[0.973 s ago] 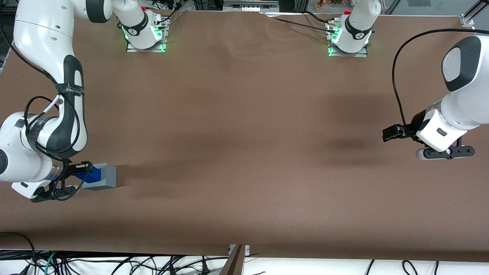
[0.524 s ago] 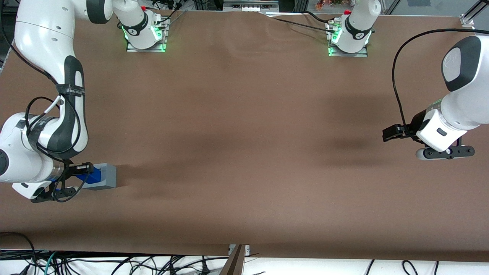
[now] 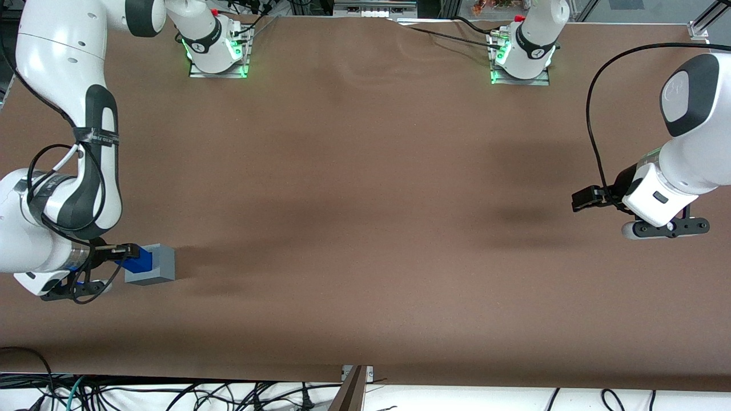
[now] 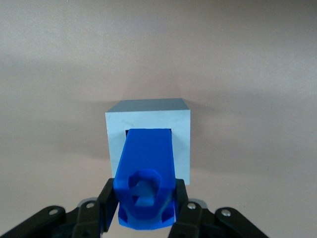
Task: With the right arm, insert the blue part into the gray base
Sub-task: 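Press the blue block down into the gray base's hole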
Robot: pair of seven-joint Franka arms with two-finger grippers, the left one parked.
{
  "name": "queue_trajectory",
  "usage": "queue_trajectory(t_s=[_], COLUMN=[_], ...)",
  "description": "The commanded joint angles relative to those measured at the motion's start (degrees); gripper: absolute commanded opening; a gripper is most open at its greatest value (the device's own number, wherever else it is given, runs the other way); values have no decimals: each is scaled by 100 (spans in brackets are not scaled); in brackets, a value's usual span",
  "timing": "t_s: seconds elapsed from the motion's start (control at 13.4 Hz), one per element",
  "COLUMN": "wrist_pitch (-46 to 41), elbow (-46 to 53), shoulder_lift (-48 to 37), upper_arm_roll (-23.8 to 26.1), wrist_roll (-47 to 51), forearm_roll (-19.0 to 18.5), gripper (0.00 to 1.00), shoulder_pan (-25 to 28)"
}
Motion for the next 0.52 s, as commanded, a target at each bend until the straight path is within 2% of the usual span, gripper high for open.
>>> queue_trajectory(t_s=[0.0,0.3,0.37,0.45], wrist_pitch=[-108,-73,-55,-46], elbow=[131,113,122,148], shoulder_lift=[231,275,275,284], upper_arm_roll=[26,35,35,35], wrist_roll=[51,25,25,25], forearm_roll=[125,107,107,107], gripper=[17,20,27,50], shoulder_pan=[-136,-136,-136,-136])
